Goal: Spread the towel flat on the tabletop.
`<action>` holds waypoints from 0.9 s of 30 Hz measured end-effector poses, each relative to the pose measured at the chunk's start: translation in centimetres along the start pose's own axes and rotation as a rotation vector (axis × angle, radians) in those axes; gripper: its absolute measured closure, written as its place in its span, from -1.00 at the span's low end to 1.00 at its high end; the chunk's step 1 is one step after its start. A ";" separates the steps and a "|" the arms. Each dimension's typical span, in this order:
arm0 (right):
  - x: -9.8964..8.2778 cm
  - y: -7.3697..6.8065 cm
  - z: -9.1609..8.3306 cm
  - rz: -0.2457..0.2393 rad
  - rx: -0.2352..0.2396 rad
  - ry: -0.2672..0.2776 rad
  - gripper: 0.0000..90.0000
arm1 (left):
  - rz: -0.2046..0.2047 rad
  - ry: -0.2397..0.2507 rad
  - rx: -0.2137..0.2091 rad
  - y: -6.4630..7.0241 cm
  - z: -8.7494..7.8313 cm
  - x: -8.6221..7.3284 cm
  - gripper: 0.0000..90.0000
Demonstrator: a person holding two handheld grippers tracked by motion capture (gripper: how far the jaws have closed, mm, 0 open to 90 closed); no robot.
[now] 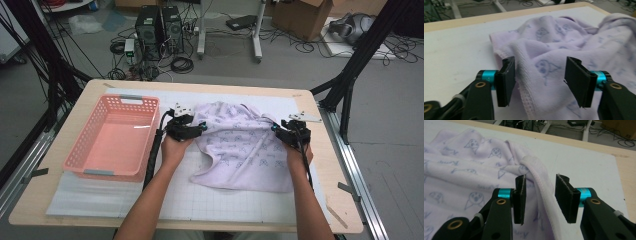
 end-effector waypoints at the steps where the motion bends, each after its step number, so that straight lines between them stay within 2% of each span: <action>1: -0.2 0.0 -0.3 -0.014 0.004 -0.004 0.27 | 0.015 0.006 -0.004 0.5 -0.4 -0.3 -0.07; 3: -0.5 0.2 -0.9 -0.021 0.009 -0.003 0.20 | 0.008 0.000 -0.026 1.1 -0.8 -1.0 -0.08; 5: -0.7 0.5 -1.6 0.004 0.027 -0.004 0.15 | 0.001 -0.029 -0.057 1.7 -1.2 -1.7 -0.09; 7: -0.9 0.6 -2.3 0.013 0.034 -0.008 0.10 | 0.002 -0.013 -0.090 2.4 -1.7 -2.0 -0.11; 9: -1.2 0.7 -3.0 0.013 0.066 0.003 0.07 | 0.013 -0.014 -0.122 3.1 -2.3 -2.3 -0.10; 13: -2.3 0.9 -4.7 0.000 0.084 0.005 0.04 | 0.014 -0.017 -0.176 4.3 -3.5 -3.1 -0.07; 15: -3.0 1.0 -5.6 0.006 0.100 0.008 0.04 | 0.010 -0.022 -0.194 4.7 -4.1 -3.6 -0.07; 17: -3.8 1.0 -6.4 -0.008 0.107 0.009 0.04 | 0.002 -0.011 -0.211 5.2 -4.6 -4.0 -0.08; 21: -5.2 0.9 -8.0 -0.024 0.127 0.015 0.04 | 0.008 -0.027 -0.245 6.2 -5.3 -4.8 -0.09; 24: -6.2 1.0 -8.8 -0.011 0.143 0.005 0.03 | 0.014 -0.039 -0.263 6.9 -5.4 -5.4 -0.12; 27: -7.2 0.9 -9.4 -0.031 0.147 -0.005 0.02 | 0.013 -0.062 -0.275 7.4 -5.2 -5.9 -0.14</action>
Point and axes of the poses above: each handheld gripper's, and its own axes: z roughly forward along the jaws, x roughly out of its top, y roughly to its right, the point moved 5 cm from there along z, roughly forward along the jaws, and after that the axes turned 15 degrees about -x, right-handed, at the moved point
